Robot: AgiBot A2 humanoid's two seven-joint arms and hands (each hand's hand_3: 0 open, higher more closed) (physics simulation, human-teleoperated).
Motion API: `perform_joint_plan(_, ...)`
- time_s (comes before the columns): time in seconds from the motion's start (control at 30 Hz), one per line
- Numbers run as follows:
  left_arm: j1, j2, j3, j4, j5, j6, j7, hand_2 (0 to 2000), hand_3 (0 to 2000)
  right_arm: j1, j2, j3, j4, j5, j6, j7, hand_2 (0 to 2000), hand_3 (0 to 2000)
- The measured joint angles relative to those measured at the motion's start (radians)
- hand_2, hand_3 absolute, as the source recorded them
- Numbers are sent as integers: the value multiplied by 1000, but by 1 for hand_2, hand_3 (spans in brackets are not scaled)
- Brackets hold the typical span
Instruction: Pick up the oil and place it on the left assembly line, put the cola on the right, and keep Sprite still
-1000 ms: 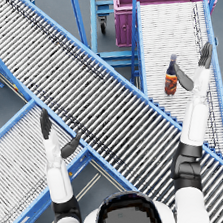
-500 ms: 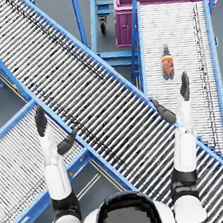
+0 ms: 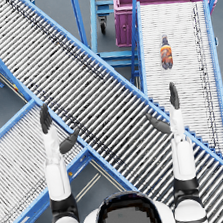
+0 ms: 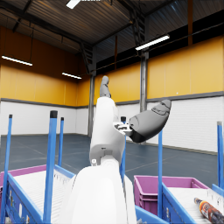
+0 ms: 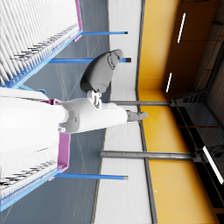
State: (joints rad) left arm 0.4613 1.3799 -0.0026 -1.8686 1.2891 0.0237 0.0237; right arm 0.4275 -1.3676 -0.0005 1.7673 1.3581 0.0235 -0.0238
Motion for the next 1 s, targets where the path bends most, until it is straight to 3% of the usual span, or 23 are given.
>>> perform_joint_plan(0.53, -157, -158, 186, 66, -263, 70, 70, 0, 0, -126, 147, 184, 26, -326, 69, -70, 0, 0)
perform_joint_plan(1.0, -172, -173, 205, 72, -289, 77, 77, 0, 0, -138, 161, 203, 29, -358, 76, -77, 0, 0)
